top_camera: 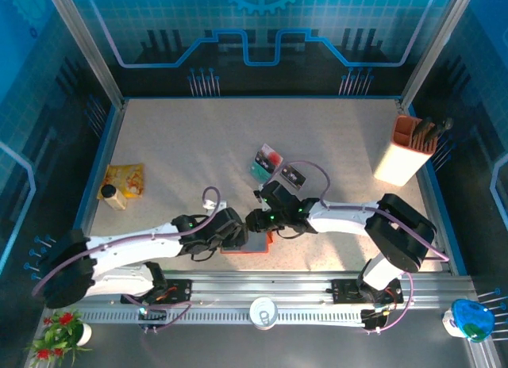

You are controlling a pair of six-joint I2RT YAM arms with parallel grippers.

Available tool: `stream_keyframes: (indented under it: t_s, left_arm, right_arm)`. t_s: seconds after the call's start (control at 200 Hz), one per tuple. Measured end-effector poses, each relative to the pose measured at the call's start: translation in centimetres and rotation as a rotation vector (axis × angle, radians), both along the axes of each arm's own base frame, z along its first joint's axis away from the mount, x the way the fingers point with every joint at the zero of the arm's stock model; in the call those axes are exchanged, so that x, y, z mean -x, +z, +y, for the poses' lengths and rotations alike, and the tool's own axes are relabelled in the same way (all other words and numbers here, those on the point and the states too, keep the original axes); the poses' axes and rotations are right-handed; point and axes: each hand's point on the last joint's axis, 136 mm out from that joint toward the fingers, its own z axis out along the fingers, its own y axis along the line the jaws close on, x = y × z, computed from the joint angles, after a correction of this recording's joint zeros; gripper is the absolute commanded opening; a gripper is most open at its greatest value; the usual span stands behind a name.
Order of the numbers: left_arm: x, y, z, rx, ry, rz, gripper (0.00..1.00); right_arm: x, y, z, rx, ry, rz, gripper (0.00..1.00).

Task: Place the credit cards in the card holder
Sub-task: Flip over the card slot on the card holder.

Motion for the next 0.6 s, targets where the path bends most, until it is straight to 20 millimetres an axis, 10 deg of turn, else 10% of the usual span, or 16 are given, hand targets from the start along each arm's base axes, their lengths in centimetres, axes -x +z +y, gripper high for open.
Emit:
stream_keyframes:
  t_s: [0.32, 0.6]
  left_arm:
    - [0.4, 3.4, 4.0, 0.081, 0.114, -0.091, 0.99]
    - [0.0, 5.1, 5.6, 0.139, 0.184, -0.153, 0.99]
  right_arm:
    - [0.4, 1.8, 3.2, -0.043, 0.028, -0.024, 0.59]
    - [2.0, -1.5, 6.0, -0.027, 0.064, 0.042, 0.62]
